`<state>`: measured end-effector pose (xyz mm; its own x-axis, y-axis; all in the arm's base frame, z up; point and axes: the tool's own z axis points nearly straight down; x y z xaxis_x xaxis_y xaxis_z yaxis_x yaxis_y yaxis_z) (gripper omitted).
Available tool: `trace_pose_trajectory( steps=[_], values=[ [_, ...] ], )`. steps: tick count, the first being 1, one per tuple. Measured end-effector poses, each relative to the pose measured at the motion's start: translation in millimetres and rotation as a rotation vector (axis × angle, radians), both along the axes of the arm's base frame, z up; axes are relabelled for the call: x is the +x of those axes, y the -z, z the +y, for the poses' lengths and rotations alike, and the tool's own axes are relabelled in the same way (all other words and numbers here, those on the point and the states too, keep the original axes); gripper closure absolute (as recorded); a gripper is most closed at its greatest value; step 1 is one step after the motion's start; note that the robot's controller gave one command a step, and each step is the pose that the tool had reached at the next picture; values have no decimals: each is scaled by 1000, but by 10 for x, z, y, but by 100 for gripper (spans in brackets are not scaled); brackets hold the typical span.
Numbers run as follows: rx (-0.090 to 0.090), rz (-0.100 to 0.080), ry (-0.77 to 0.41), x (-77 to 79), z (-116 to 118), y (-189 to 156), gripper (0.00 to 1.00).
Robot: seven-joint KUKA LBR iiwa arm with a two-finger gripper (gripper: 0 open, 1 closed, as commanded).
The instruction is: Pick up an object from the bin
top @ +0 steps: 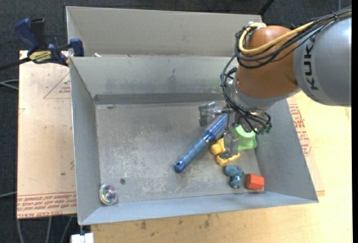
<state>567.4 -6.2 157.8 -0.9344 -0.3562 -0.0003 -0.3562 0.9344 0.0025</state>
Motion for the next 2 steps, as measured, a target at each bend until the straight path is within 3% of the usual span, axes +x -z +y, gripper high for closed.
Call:
trace_pose_trajectory(
  steps=[1,2],
  values=[
    [-2,-2,-319,548,-592,485,0],
    [-2,-7,-461,914,-681,356,0]
  ],
)
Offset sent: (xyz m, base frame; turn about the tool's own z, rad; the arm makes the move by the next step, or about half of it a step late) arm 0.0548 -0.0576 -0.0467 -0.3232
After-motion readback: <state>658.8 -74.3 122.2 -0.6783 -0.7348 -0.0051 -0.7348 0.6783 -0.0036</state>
